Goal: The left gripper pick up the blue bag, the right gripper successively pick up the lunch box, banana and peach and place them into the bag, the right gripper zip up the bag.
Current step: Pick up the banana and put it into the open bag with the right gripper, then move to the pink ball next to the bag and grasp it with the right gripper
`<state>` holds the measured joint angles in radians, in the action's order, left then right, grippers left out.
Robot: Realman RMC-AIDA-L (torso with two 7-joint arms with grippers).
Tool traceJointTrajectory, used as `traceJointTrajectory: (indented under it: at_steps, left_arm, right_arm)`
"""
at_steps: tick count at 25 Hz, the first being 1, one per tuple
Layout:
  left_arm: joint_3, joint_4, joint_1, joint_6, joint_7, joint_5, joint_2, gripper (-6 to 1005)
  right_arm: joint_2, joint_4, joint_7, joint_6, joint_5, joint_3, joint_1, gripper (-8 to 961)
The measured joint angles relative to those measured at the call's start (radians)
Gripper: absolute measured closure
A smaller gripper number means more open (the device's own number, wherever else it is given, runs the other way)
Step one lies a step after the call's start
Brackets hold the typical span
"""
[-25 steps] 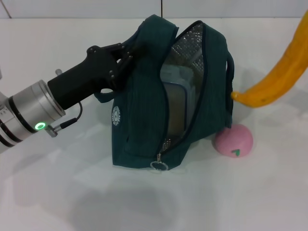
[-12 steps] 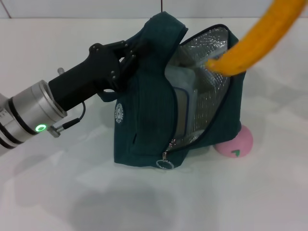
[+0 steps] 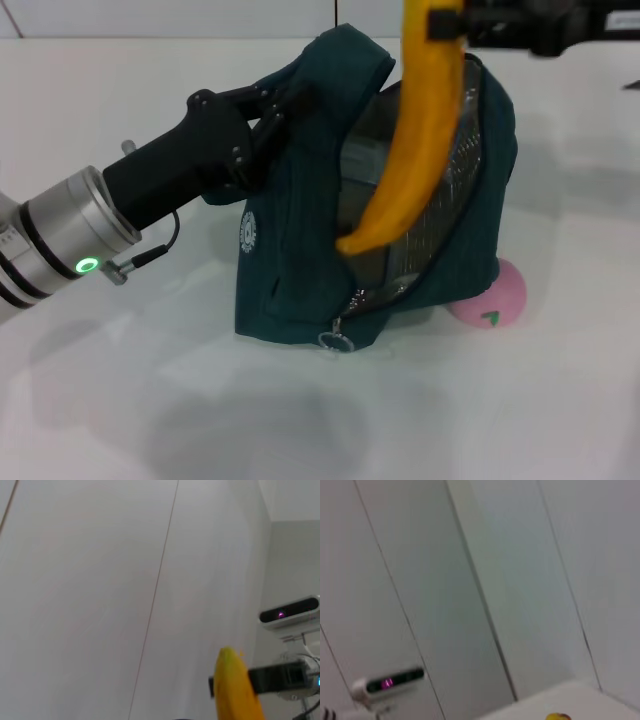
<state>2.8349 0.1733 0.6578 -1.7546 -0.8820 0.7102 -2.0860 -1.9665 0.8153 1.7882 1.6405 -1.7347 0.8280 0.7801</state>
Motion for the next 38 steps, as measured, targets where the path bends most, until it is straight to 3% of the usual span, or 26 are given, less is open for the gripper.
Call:
traceJointTrajectory:
  at_steps: [5, 13, 17, 20, 27, 30, 34, 38]
  left_arm:
    - [-0.001, 0.000, 0.000, 0.000, 0.000, 0.000, 0.000, 906]
    - [0.003, 0.000, -0.001, 0.004, 0.000, 0.008, 0.000, 903]
    - [0.003, 0.000, -0.001, 0.006, 0.002, 0.008, 0.000, 902]
    - [0.000, 0.000, -0.001, 0.007, 0.010, 0.009, 0.000, 901]
    - [-0.002, 0.000, -0.003, 0.008, 0.023, 0.012, 0.000, 898]
    - [-0.002, 0.000, -0.004, 0.008, 0.036, 0.012, -0.001, 897]
    - [-0.002, 0.000, -0.008, 0.008, 0.038, 0.012, -0.001, 896]
    - [-0.001, 0.000, -0.011, 0.008, 0.039, 0.012, -0.002, 894]
  right_arm:
    - [-0.031, -0.002, -0.005, -0.044, -0.087, 0.016, 0.010, 504]
    - [-0.046, -0.003, -0.083, -0.104, -0.066, 0.041, -0.048, 487]
    - [-0.047, -0.010, -0.145, -0.089, -0.007, 0.041, -0.075, 374]
    - [-0.046, -0.004, -0.231, -0.035, 0.095, 0.035, -0.145, 288]
    - [-0.028, -0.008, -0.474, 0.066, 0.292, 0.021, -0.410, 79]
    - [-0.027, -0.045, -0.585, 0.067, 0.293, -0.003, -0.499, 80]
    - [-0.025, -0.147, -0.706, 0.061, 0.284, -0.013, -0.553, 85]
    - [-0.025, -0.294, -0.832, 0.000, 0.253, -0.010, -0.542, 96]
